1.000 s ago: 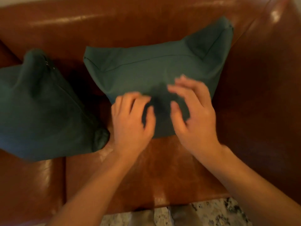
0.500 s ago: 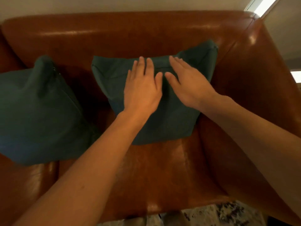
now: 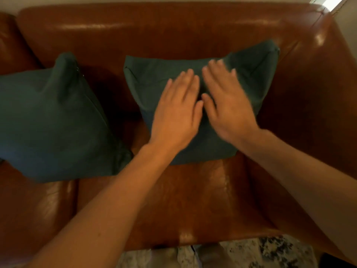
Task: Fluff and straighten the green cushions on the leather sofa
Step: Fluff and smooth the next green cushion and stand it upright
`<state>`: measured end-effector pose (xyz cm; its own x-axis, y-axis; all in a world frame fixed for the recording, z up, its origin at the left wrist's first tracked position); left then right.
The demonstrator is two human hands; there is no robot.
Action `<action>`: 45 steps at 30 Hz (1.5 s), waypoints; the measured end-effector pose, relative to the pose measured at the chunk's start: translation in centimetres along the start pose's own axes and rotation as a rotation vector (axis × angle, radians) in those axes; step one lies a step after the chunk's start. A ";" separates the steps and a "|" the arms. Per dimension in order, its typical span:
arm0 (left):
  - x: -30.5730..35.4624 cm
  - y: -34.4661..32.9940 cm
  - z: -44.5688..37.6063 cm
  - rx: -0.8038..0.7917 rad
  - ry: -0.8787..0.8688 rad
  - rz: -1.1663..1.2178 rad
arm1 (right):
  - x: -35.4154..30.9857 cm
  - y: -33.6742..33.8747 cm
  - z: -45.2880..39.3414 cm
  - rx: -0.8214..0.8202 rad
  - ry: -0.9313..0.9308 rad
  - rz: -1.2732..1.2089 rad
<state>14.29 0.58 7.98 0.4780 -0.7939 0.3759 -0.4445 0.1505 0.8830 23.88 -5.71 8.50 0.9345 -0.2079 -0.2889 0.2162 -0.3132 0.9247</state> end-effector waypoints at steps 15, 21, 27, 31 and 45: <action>1.7 -2.4 7.0 0.052 -0.132 -0.181 | -3.4 -1.1 5.2 0.145 0.163 -0.012; -5.2 -4.6 6.8 -0.065 0.022 -0.433 | 2.5 -2.9 8.0 -0.010 0.022 0.187; -1.5 -5.4 9.9 0.006 -0.035 -0.295 | -0.8 -4.0 11.9 0.033 0.116 0.058; -0.5 -8.3 11.2 -0.125 -0.077 -0.358 | -0.9 -7.8 13.3 -0.194 0.092 0.142; -3.8 -8.7 13.3 -0.237 0.097 -0.429 | 1.6 -8.5 14.0 -0.290 -0.033 0.119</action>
<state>6.26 -5.51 -4.89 0.6533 -0.7568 -0.0203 -0.0135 -0.0384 0.9992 19.57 -16.37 -3.29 0.9495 -0.2584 -0.1780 0.1821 -0.0082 0.9832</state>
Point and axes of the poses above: each hand's wrist, its own z-axis away from the middle knuckle, its own y-axis out of the back of the hand, x = y × z, the point moved 7 cm from there along -z, towards the middle knuckle, and after that the axes turned 6 degrees about y, right-handed, at the moved point
